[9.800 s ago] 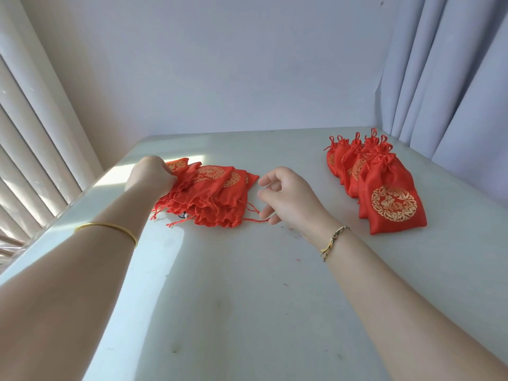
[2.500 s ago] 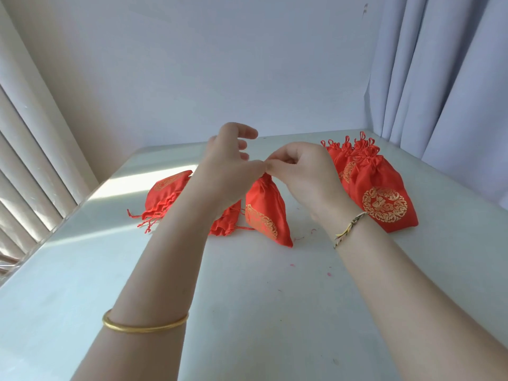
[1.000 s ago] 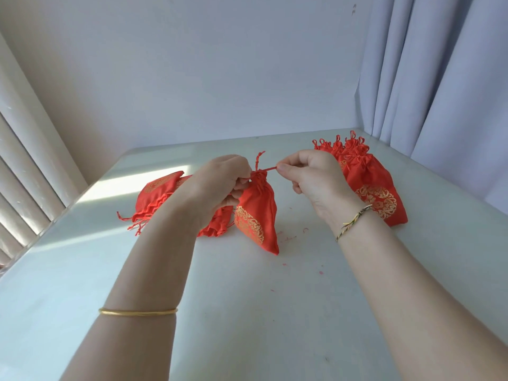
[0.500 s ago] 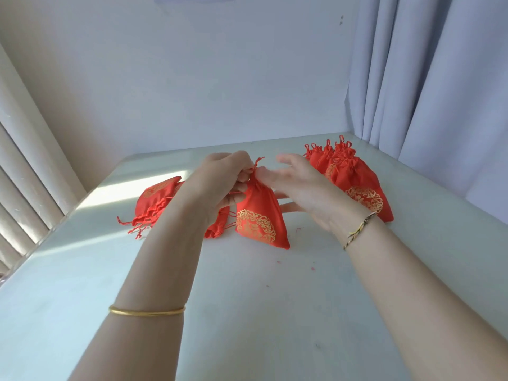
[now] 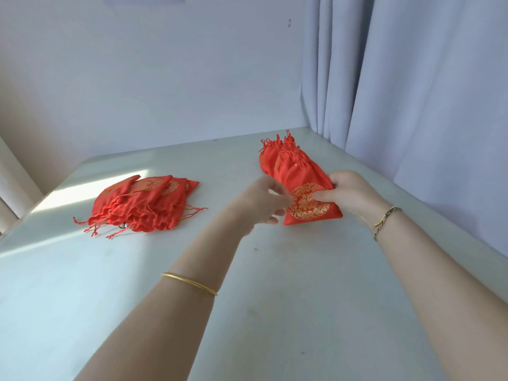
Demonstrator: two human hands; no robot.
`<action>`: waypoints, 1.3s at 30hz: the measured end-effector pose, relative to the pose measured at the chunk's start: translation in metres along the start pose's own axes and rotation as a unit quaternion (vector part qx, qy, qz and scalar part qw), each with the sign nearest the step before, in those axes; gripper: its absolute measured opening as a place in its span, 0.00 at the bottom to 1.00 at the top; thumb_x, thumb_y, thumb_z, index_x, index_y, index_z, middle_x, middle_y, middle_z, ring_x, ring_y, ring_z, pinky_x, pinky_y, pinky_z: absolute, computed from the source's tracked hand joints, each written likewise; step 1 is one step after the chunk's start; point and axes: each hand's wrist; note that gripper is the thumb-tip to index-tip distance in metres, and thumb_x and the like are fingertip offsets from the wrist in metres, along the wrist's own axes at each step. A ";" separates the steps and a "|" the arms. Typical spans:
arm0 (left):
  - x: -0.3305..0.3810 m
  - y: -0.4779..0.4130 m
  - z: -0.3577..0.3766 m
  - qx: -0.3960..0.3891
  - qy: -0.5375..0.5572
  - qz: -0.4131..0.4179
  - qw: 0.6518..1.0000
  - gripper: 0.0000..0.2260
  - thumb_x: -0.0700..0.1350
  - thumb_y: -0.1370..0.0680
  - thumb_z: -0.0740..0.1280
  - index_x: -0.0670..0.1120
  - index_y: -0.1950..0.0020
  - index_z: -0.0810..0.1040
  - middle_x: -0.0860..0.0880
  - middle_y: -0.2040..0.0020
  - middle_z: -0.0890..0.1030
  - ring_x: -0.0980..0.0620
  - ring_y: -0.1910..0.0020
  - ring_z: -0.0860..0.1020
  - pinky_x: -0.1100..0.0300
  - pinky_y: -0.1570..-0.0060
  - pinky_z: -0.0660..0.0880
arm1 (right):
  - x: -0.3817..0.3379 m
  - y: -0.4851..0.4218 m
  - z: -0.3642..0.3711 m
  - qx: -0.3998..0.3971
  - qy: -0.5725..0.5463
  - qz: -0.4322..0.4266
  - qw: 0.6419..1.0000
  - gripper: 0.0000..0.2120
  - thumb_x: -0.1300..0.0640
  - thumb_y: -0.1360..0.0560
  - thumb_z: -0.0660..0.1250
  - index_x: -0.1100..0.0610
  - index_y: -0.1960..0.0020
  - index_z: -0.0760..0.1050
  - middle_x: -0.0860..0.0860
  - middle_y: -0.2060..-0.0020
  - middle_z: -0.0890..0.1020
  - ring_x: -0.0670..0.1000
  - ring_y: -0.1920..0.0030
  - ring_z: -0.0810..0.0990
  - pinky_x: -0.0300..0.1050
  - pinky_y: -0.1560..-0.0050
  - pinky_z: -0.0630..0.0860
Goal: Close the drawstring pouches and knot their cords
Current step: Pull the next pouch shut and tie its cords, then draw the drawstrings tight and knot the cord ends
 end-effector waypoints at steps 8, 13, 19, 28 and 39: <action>-0.006 -0.024 0.038 0.021 -0.040 -0.012 0.999 0.08 0.33 0.26 0.63 0.41 0.50 0.78 0.47 0.64 0.76 0.45 0.55 0.76 0.46 0.44 0.76 | 0.022 -0.006 0.010 0.119 0.113 -0.047 0.985 0.34 0.59 0.36 0.77 0.62 0.35 0.65 0.59 0.40 0.73 0.57 0.41 0.74 0.46 0.42 0.71; -0.006 -0.019 0.028 0.015 0.036 -0.016 0.999 0.09 0.32 0.24 0.59 0.40 0.47 0.75 0.45 0.61 0.75 0.50 0.60 0.77 0.54 0.51 0.79 | 0.019 0.002 0.021 0.208 0.147 -0.082 0.963 0.24 0.62 0.33 0.73 0.61 0.41 0.67 0.58 0.43 0.70 0.57 0.45 0.73 0.44 0.46 0.68; -0.034 -0.006 -0.052 0.252 -0.053 0.035 0.966 0.11 0.35 0.26 0.59 0.44 0.47 0.76 0.46 0.52 0.77 0.47 0.53 0.77 0.52 0.52 0.78 | -0.034 0.019 0.073 0.196 0.114 -0.239 0.944 0.13 0.68 0.31 0.64 0.61 0.47 0.70 0.57 0.48 0.72 0.58 0.52 0.76 0.54 0.50 0.73; -0.103 0.012 -0.194 0.453 -0.235 -0.130 0.850 0.17 0.41 0.24 0.59 0.41 0.36 0.72 0.40 0.36 0.72 0.40 0.34 0.64 0.47 0.40 0.66 | -0.098 0.003 0.186 -0.032 -0.084 -0.133 0.987 0.09 0.63 0.28 0.63 0.56 0.49 0.70 0.52 0.52 0.73 0.53 0.51 0.75 0.51 0.48 0.76; -0.125 0.004 -0.225 0.499 -0.259 -0.087 0.822 0.10 0.41 0.24 0.60 0.41 0.52 0.80 0.39 0.54 0.80 0.37 0.53 0.77 0.52 0.55 0.70 | -0.074 -0.009 0.195 -0.037 -0.053 -0.120 0.991 0.10 0.65 0.29 0.62 0.54 0.50 0.68 0.51 0.53 0.74 0.57 0.49 0.79 0.56 0.46 0.76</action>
Point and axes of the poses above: each hand's wrist, its own y-axis away from the middle knuckle, its own z-axis out of the palm, x = y × z
